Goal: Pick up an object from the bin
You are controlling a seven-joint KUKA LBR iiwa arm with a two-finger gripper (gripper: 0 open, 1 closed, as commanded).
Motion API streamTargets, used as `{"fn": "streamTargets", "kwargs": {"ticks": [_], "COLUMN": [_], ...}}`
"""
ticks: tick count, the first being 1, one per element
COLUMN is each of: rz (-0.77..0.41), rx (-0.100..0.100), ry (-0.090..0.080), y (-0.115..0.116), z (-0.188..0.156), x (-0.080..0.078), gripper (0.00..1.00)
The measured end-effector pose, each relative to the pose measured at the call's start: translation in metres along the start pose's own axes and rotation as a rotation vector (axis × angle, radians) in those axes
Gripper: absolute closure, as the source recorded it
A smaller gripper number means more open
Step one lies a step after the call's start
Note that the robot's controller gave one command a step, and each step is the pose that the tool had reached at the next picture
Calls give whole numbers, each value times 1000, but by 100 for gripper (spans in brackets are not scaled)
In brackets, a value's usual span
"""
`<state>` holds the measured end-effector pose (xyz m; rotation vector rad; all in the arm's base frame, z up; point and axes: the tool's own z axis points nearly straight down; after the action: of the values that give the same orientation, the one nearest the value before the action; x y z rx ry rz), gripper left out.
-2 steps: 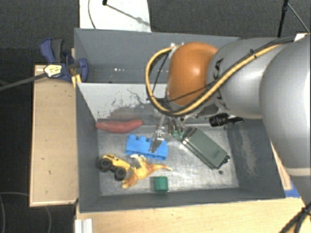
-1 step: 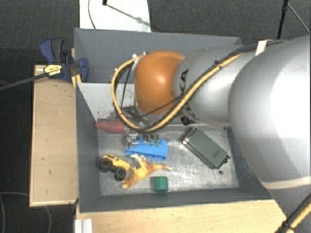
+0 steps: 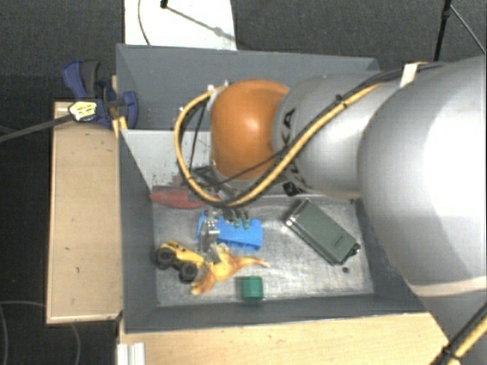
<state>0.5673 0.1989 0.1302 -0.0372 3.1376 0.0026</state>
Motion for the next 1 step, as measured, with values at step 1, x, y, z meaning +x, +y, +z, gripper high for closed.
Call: {"fn": "streamTargets", "kwargs": {"ticks": [1], "rz": [0], "rx": [0], "ry": [0], "y": [0], "z": [0], "x": [0], "gripper": [0]}}
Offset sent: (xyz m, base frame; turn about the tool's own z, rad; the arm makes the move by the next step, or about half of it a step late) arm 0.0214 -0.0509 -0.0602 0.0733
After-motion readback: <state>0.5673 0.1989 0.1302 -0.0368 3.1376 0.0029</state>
